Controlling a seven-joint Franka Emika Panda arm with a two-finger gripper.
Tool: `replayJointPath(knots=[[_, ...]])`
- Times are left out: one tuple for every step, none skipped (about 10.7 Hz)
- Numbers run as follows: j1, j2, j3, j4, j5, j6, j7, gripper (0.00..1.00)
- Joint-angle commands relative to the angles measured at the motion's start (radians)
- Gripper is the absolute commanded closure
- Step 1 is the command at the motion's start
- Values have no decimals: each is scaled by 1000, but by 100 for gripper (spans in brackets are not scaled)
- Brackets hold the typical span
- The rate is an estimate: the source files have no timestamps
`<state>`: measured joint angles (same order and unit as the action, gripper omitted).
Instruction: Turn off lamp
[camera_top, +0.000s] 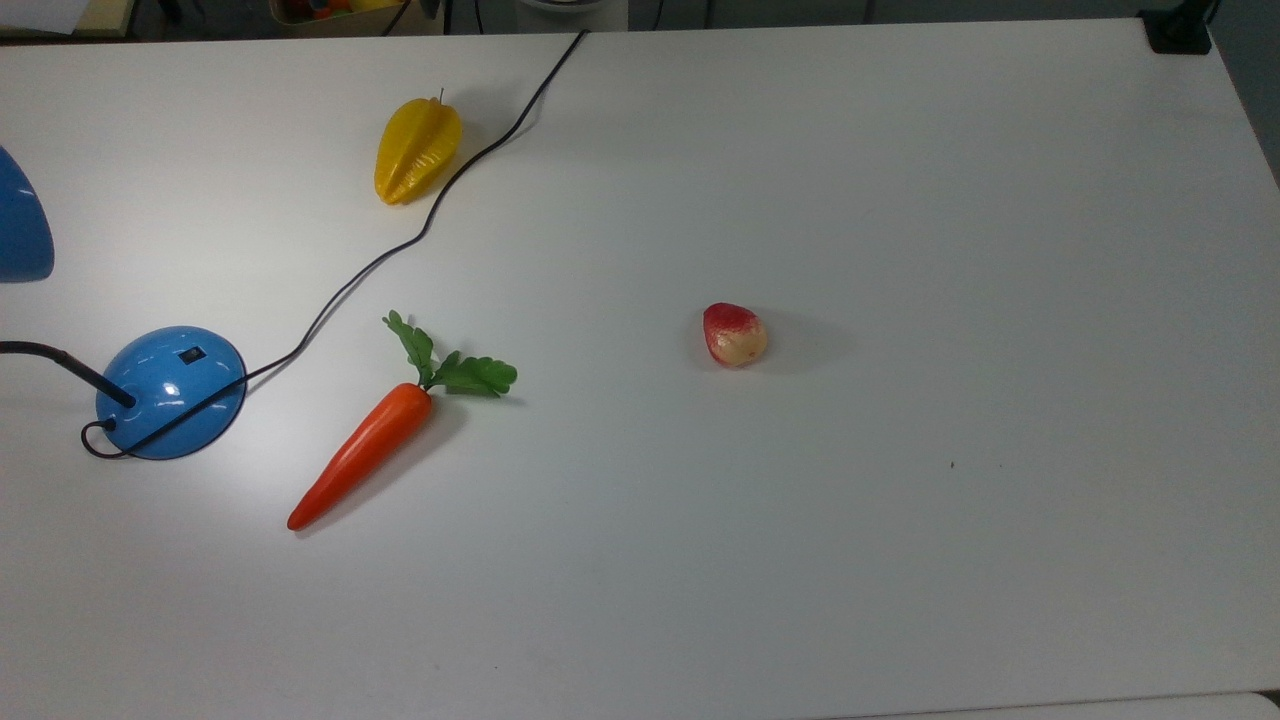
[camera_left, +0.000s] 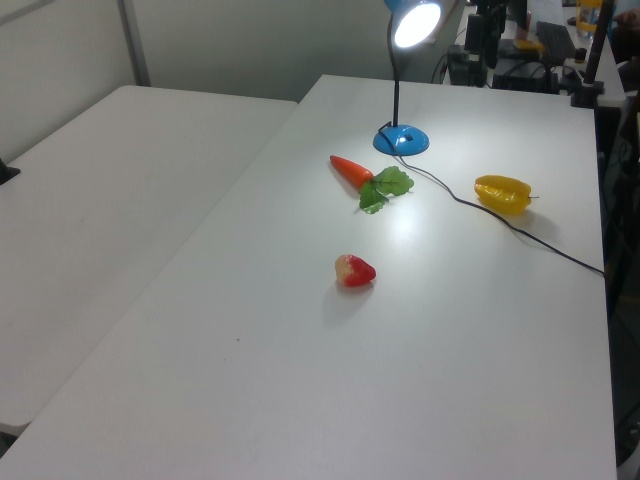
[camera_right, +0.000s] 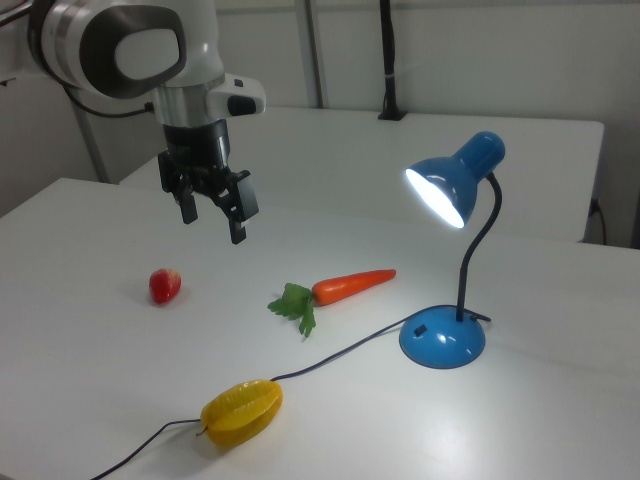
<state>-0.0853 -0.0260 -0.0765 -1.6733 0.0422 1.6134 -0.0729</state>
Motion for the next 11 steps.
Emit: replayJointPath(knots=[[-5,-14,-5,7,5,-46,-15,0],[-7,-14,-5,7,5,-46,-13,0],[-16,-14,-5,7,10,-46,-14,0],[-16,-11,-5,7,11,-47,-19,0],[-16,-11,-5,6,11,-49,-24,0],[-17,-11,-6,6,11,-55,-27,4],[-19,-12,-6,3,11,-55,-27,22],[-21,-12,-6,3,13,-55,-27,48],[-25,-12,-8,3,16,-53,-19,68],[-34,-12,-8,3,19,-50,-13,88],[-37,-12,-8,3,27,-49,-11,100]])
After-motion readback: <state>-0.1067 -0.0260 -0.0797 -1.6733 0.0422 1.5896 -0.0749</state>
